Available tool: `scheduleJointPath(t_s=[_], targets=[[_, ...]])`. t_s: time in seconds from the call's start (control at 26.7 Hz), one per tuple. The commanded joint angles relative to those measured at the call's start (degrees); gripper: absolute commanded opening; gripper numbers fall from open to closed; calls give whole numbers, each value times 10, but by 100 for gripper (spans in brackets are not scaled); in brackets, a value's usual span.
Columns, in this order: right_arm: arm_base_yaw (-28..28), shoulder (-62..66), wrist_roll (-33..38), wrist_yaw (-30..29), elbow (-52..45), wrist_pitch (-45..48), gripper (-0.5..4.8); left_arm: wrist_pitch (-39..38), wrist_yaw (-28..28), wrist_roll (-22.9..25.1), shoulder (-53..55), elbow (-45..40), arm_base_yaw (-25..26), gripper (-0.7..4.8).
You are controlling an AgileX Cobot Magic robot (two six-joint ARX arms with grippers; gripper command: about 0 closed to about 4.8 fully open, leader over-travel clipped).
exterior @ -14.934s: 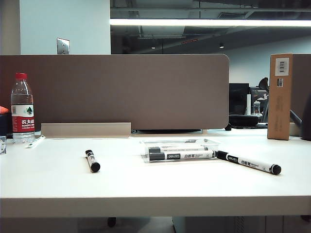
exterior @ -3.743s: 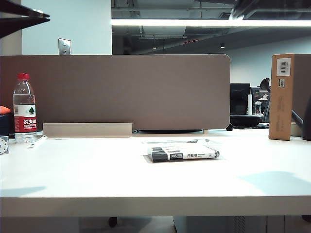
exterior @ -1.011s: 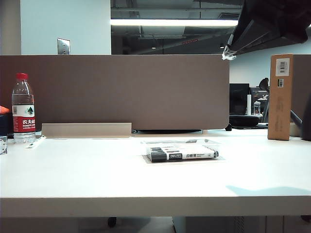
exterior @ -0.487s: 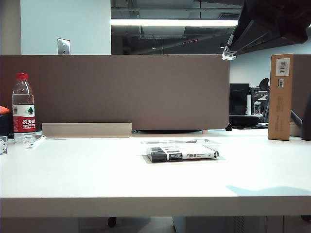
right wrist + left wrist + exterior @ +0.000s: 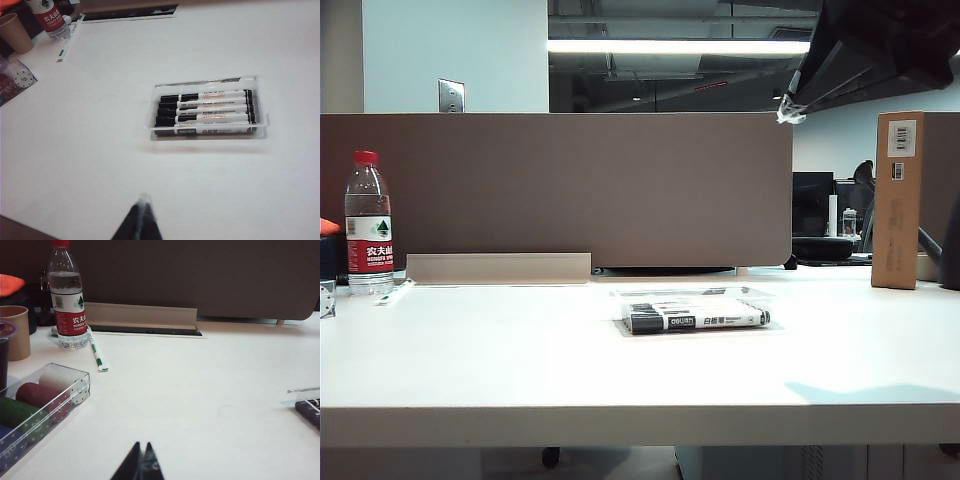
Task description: Pick up the markers scattered on the table and put them into the packaging box, making sure the markers fit the shape of the box's grooves.
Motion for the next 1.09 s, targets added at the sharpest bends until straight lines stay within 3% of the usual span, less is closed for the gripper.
scheduleJointPath(t_s=[0.04,0.67,0.79,0.97,1.09], targets=[[0,-1,1,0,3,7,-5,7,0,2,0,3,0,-2],[-6,-54,-5,3,3,-5,-3,7,0,2,0,3,0,-2],[-71,-119,-21,0,1,-21,-3,7,0,2,0,3,0,-2],[-260,-227,-23,-1,-77,-15,-3,7,0,2,0,3,0,-2],[-341,-288,-101,-19,-150,12,-3,7,0,2,0,3,-1,-2]])
